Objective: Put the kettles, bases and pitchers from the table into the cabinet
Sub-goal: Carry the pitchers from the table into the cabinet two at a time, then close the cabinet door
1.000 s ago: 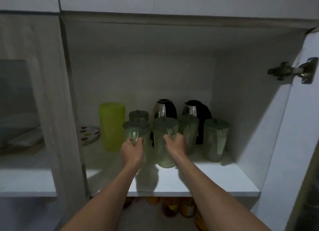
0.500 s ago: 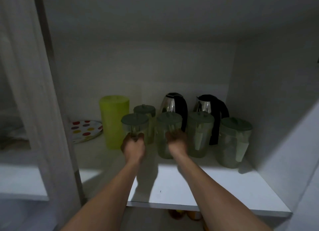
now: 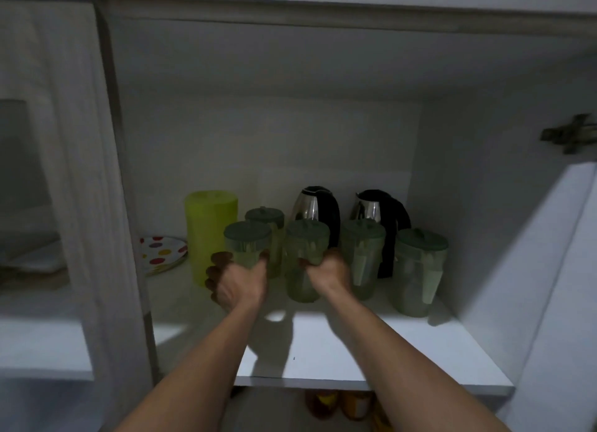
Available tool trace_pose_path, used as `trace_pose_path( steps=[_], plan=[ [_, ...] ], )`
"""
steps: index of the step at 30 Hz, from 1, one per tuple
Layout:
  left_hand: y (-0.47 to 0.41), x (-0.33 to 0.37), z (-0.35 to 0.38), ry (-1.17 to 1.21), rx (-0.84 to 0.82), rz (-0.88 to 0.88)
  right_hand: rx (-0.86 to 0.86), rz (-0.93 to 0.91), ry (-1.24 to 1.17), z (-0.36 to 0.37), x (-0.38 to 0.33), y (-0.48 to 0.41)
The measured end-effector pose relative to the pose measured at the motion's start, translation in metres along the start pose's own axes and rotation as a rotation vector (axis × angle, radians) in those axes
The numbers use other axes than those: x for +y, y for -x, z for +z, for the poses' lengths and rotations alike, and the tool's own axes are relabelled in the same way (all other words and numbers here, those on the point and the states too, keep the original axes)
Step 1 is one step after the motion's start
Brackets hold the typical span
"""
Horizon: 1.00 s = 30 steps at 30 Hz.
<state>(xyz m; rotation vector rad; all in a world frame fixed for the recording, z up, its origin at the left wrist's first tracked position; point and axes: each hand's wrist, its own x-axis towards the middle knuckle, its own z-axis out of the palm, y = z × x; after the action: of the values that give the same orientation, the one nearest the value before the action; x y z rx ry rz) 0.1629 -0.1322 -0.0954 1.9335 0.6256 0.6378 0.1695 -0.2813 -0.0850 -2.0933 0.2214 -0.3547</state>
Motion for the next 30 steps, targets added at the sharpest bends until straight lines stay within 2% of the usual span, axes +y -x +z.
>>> trace_pose_path(
  steps=[3, 6, 11, 16, 20, 26, 30],
  plan=[
    [0.016, 0.012, -0.02, 0.01, 0.049, 0.033, 0.029, 0.017, 0.102, -0.019, -0.014, 0.02],
    [0.039, 0.023, -0.044, 0.06, 0.071, 0.158, 0.077, -0.04, 0.197, -0.038, -0.026, 0.049],
    [0.069, 0.027, -0.081, 0.002, -0.205, 0.56, 0.107, -0.098, 0.339, -0.085, -0.037, 0.126],
    [0.127, 0.039, -0.118, 0.002, -0.451, 0.859, 0.198, -0.101, 0.48, -0.154, -0.035, 0.219],
    [0.179, 0.058, -0.143, 0.041, -0.576, 1.024, 0.308, -0.099, 0.615, -0.212, -0.041, 0.282],
    [0.28, 0.118, -0.17, 0.162, -0.737, 1.139, 0.488, -0.043, 0.819, -0.317, -0.061, 0.375],
    [0.353, 0.159, -0.186, 0.238, -0.784, 1.23, 0.614, -0.03, 0.981, -0.382, -0.079, 0.428]
  ],
)
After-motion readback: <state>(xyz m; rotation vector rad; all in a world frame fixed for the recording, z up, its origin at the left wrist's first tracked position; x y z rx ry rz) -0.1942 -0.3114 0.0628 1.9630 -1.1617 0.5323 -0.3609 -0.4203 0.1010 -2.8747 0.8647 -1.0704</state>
